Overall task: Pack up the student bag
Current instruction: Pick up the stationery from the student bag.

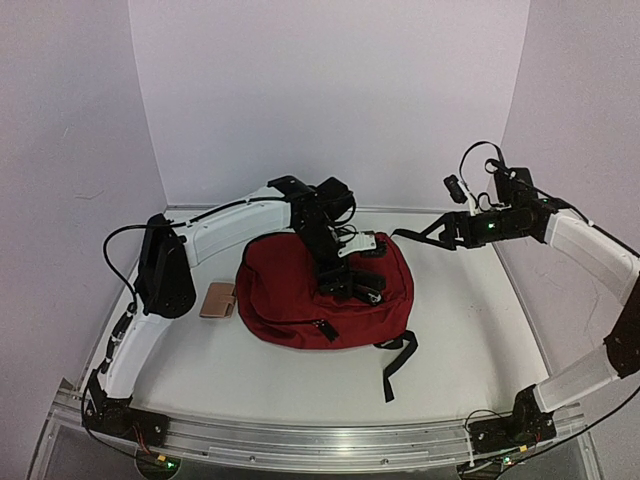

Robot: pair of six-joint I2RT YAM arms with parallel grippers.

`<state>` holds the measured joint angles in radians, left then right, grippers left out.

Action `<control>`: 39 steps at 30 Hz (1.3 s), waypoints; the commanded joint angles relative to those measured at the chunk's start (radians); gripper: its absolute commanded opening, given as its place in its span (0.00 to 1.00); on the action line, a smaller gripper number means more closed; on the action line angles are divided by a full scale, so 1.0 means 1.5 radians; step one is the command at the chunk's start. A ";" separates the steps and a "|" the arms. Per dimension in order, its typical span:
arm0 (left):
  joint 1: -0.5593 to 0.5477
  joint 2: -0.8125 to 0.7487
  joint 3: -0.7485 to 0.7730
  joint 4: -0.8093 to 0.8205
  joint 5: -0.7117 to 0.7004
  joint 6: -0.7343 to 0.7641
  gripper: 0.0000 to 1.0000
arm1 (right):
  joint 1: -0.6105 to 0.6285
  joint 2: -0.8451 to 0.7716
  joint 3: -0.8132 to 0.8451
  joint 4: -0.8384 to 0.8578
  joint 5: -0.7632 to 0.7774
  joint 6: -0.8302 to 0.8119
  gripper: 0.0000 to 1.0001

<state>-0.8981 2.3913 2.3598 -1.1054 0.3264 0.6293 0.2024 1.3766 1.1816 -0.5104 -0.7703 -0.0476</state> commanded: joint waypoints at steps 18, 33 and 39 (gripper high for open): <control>-0.038 -0.003 -0.030 0.037 -0.133 0.006 0.42 | -0.001 -0.012 0.013 0.001 -0.024 0.011 0.98; 0.027 -0.153 -0.155 0.174 -0.047 -0.199 0.00 | -0.001 0.018 0.064 0.000 0.030 0.022 0.98; 0.077 -0.259 -0.249 0.241 0.012 -0.340 0.00 | 0.008 0.075 0.113 0.002 0.060 0.075 0.93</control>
<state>-0.8341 2.1973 2.0383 -0.8777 0.2495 0.3073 0.2027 1.4296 1.2781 -0.5207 -0.7355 -0.0012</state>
